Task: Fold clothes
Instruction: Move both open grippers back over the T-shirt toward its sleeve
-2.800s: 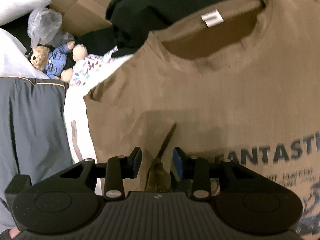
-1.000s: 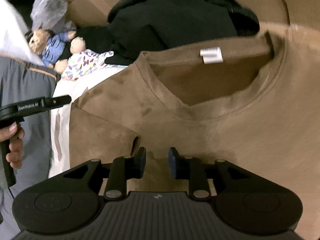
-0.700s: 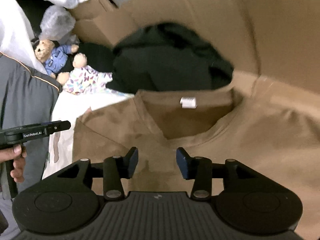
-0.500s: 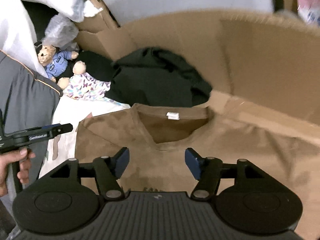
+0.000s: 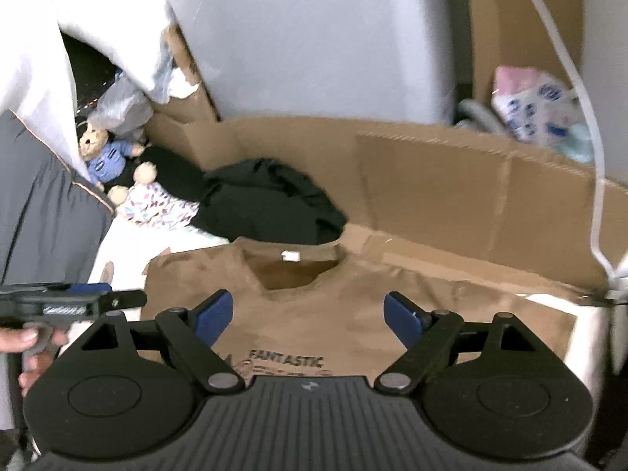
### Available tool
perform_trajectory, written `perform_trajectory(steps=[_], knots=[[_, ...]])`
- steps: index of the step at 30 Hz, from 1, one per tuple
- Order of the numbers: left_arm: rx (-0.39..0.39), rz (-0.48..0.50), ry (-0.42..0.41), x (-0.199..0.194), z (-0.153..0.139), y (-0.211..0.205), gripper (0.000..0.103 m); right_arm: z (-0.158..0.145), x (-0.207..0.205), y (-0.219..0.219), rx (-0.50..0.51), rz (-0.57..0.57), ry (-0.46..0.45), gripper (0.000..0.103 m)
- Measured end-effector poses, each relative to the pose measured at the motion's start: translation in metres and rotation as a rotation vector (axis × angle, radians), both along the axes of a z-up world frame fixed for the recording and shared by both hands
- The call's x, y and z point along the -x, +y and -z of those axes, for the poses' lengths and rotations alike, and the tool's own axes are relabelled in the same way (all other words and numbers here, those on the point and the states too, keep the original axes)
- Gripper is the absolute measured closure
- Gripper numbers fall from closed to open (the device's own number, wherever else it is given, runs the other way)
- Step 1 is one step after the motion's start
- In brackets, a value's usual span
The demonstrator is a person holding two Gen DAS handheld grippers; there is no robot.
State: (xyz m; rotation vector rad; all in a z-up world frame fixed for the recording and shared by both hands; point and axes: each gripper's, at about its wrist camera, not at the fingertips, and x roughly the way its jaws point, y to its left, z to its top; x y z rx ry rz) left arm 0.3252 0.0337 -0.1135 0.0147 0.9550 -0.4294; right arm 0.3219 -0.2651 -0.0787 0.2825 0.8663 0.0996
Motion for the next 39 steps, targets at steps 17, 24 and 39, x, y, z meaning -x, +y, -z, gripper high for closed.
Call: perform_trajectory(steps=[17,24,39], knots=[[-0.023,0.094,-0.063,0.053,0.054,-0.089,0.015,0.045,0.085,-0.023,0.164,0.004,-0.095,0.015],[-0.036,0.125,-0.075,0.058,0.079,-0.113,0.016,0.081,0.110,-0.027,0.154,0.025,-0.087,0.015],[0.031,0.244,-0.026,0.077,0.127,-0.165,0.032,0.141,0.133,-0.099,0.012,0.223,0.036,0.015]])
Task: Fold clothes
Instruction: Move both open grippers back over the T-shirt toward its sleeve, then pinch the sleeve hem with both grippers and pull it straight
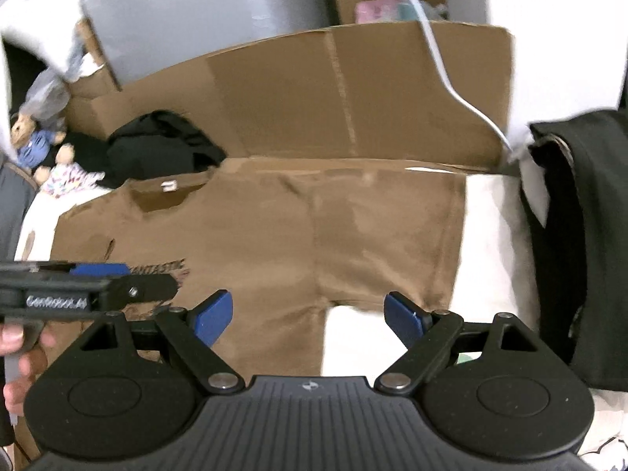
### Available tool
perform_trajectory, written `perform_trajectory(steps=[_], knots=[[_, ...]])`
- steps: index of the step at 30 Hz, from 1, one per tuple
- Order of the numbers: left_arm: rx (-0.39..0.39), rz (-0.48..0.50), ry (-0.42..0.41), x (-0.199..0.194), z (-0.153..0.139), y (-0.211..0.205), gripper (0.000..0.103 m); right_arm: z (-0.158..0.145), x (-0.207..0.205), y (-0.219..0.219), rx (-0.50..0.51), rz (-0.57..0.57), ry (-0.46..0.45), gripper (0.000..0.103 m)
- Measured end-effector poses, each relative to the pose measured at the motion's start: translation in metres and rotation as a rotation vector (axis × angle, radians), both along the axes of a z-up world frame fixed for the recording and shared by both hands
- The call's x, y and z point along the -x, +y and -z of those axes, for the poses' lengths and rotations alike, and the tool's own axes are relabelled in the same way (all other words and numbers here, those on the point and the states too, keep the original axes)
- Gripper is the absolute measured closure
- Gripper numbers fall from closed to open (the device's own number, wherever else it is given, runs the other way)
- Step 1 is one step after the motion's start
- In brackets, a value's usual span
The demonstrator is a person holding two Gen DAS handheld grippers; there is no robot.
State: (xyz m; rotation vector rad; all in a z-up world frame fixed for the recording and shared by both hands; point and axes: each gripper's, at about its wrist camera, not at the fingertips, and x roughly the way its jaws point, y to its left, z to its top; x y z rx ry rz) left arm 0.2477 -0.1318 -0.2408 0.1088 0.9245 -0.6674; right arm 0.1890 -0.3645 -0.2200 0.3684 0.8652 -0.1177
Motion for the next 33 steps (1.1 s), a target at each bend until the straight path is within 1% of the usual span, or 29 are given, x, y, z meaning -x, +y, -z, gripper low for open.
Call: perform_trajectory(steps=[2,3,4,5,6,8,10,14,16,18,20,23,29,33], knots=[[0.003,0.016,0.029,-0.004,0.013,-0.012,0.053,0.012,0.008,-0.014,-0.043,0.033,0.006,0.015],[0.007,0.016,0.039,-0.005,0.016,-0.015,0.059,0.018,0.010,-0.019,-0.066,0.045,0.012,0.016],[0.016,0.020,0.057,-0.008,0.024,-0.021,0.071,0.024,0.012,-0.026,-0.090,0.063,0.021,0.018],[0.022,0.028,0.068,-0.009,0.028,-0.026,0.076,0.032,0.013,-0.033,-0.113,0.085,0.034,0.022],[0.027,0.039,0.073,-0.009,0.032,-0.030,0.076,0.039,0.013,-0.038,-0.128,0.104,0.047,0.025],[0.033,0.061,0.081,-0.010,0.038,-0.039,0.076,0.048,0.012,-0.047,-0.144,0.132,0.068,0.035],[0.033,0.068,0.088,-0.011,0.044,-0.046,0.076,0.054,0.011,-0.053,-0.160,0.150,0.073,0.039],[0.034,0.069,0.100,-0.012,0.054,-0.055,0.079,0.067,0.007,-0.060,-0.166,0.184,0.095,0.039],[0.031,0.067,0.103,-0.013,0.057,-0.058,0.084,0.072,0.004,-0.063,-0.158,0.200,0.101,0.039],[0.027,0.070,0.107,-0.014,0.060,-0.062,0.084,0.077,0.002,-0.066,-0.160,0.208,0.101,0.039],[0.025,0.076,0.119,-0.016,0.064,-0.066,0.087,0.084,-0.002,-0.070,-0.174,0.220,0.105,0.044],[0.022,0.081,0.136,-0.019,0.070,-0.072,0.088,0.093,-0.004,-0.075,-0.193,0.244,0.120,0.050],[-0.003,0.084,0.146,-0.024,0.079,-0.083,0.089,0.106,-0.009,-0.083,-0.229,0.283,0.133,0.051],[-0.014,0.085,0.174,-0.029,0.089,-0.087,0.090,0.113,-0.013,-0.087,-0.257,0.300,0.136,0.050]])
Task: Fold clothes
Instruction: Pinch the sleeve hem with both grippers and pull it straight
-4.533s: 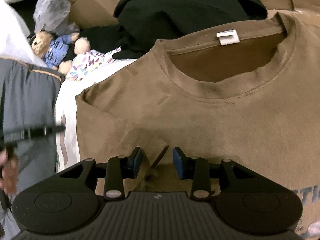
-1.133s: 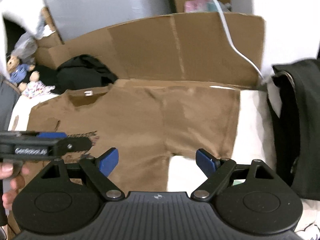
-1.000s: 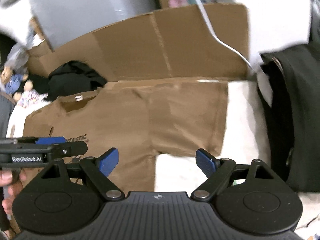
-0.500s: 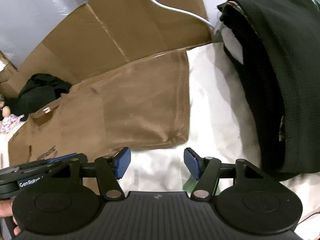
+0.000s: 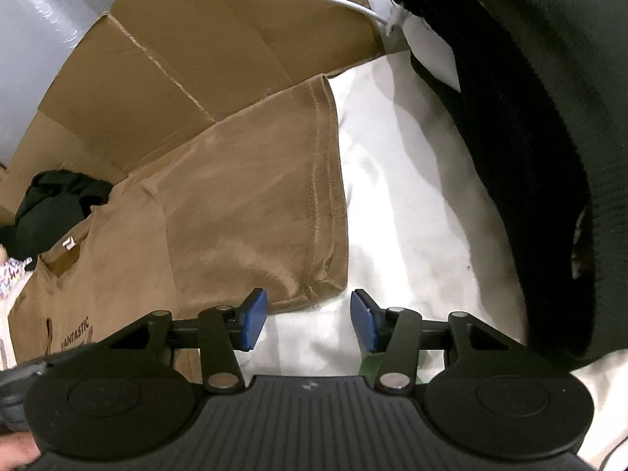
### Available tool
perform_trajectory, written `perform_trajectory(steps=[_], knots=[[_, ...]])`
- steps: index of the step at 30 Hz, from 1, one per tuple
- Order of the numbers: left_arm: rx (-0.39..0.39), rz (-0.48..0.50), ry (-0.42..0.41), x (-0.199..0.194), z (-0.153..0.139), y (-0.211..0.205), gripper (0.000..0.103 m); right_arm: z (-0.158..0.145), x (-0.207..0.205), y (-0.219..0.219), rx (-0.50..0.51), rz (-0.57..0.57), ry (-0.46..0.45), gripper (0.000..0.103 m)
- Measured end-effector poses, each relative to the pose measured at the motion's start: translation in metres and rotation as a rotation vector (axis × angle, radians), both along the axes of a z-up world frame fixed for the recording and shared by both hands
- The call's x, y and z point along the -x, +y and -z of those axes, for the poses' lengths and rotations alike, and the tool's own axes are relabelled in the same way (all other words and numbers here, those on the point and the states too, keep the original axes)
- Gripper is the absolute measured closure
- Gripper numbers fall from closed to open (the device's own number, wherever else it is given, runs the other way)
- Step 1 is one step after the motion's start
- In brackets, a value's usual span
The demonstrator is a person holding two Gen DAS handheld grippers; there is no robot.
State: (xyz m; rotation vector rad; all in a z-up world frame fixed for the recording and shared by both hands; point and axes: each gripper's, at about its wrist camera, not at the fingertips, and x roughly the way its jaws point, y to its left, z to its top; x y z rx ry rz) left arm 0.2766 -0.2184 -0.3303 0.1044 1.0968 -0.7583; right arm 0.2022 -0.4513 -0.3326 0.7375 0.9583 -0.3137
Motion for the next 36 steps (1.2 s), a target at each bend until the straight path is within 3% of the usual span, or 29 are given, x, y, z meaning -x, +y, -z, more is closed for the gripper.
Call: perform_trajectory(steps=[6,9,10,12,25,31,36], knots=[[0.000,0.004,0.016,-0.002,0.005,-0.002,0.091,0.010,-0.008,-0.008,-0.036,0.037,-0.002,0.053],[0.006,0.004,0.016,-0.001,0.004,-0.001,0.091,0.013,-0.010,-0.012,-0.049,0.044,-0.001,0.074],[0.010,-0.001,0.013,-0.001,0.001,0.000,0.091,0.013,-0.011,-0.014,-0.058,0.042,-0.003,0.085],[0.019,-0.012,0.006,-0.001,-0.003,0.004,0.091,0.013,-0.010,-0.018,-0.079,0.032,-0.015,0.092],[0.034,-0.019,0.027,0.000,0.002,-0.004,0.092,-0.029,-0.014,-0.027,-0.023,-0.016,-0.169,0.094],[0.024,-0.008,0.036,-0.003,0.011,-0.006,0.094,-0.050,-0.023,-0.019,-0.025,-0.098,-0.269,0.095],[0.039,-0.008,0.053,-0.007,0.017,-0.008,0.102,-0.063,-0.026,0.000,-0.027,-0.196,-0.327,0.095]])
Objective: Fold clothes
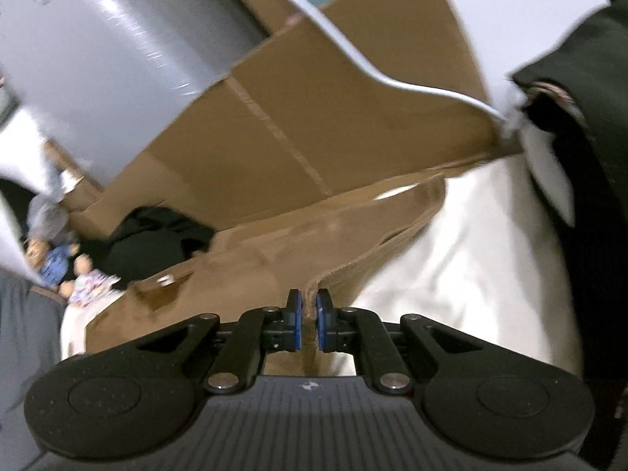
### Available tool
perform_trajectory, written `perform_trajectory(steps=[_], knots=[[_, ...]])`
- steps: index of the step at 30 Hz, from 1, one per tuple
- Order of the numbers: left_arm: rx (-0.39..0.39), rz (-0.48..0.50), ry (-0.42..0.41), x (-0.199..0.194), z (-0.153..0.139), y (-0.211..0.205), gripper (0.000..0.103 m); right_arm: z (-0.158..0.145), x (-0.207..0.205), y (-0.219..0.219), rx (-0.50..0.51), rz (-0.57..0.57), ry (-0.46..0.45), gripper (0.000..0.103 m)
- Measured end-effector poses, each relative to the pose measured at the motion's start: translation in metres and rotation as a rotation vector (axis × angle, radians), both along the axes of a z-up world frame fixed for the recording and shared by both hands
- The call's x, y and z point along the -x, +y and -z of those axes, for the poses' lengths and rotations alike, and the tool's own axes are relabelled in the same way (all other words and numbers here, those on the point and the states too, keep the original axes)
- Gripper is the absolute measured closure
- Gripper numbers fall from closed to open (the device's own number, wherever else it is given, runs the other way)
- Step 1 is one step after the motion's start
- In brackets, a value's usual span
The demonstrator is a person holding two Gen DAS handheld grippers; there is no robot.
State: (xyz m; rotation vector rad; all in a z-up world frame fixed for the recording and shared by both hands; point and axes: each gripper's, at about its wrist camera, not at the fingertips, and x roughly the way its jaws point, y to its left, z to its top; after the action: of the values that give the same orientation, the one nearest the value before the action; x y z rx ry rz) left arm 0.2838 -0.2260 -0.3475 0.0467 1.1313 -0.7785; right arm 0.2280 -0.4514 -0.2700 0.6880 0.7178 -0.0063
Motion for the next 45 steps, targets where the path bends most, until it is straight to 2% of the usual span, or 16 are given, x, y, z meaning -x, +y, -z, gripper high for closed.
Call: perform_trajectory(steps=[6,12,13,14,17,19,22,26,28,31,32,36,45], knots=[[0.021,0.020,0.013,-0.004,0.004,-0.001,0.102,-0.009,-0.001,0.022,0.013,-0.085,-0.031,0.095],[0.121,-0.033,0.075,-0.009,0.004,0.021,0.100,-0.016,-0.001,0.044,0.031,-0.144,-0.045,0.095],[0.127,-0.036,0.080,-0.010,0.003,0.023,0.090,-0.018,0.000,0.047,0.041,-0.156,-0.049,0.095],[0.162,-0.076,0.102,-0.010,-0.003,0.040,0.076,-0.020,0.000,0.051,0.053,-0.169,-0.054,0.095],[0.185,-0.114,0.088,-0.007,-0.021,0.068,0.061,-0.023,0.001,0.060,0.079,-0.202,-0.063,0.095],[0.199,-0.153,0.047,-0.001,-0.040,0.102,0.061,-0.022,0.001,0.067,0.094,-0.228,-0.064,0.095],[0.183,-0.200,0.013,0.004,-0.052,0.131,0.061,-0.018,0.000,0.076,0.095,-0.258,-0.051,0.095],[0.180,-0.237,0.001,0.008,-0.056,0.148,0.061,-0.006,-0.005,0.096,0.111,-0.333,0.002,0.093],[0.171,-0.242,-0.006,0.008,-0.056,0.149,0.061,0.001,-0.007,0.106,0.116,-0.374,0.044,0.085],[0.161,-0.244,-0.016,0.009,-0.055,0.152,0.060,0.009,-0.003,0.113,0.091,-0.415,0.075,0.055],[0.161,-0.243,-0.018,0.008,-0.055,0.156,0.060,0.010,-0.001,0.114,0.083,-0.419,0.074,0.051],[0.152,-0.242,-0.019,0.001,-0.046,0.154,0.060,0.008,0.003,0.101,0.085,-0.396,0.055,0.050],[0.138,-0.216,-0.044,-0.017,-0.045,0.140,0.060,0.026,-0.008,0.050,0.143,-0.199,0.125,0.050]])
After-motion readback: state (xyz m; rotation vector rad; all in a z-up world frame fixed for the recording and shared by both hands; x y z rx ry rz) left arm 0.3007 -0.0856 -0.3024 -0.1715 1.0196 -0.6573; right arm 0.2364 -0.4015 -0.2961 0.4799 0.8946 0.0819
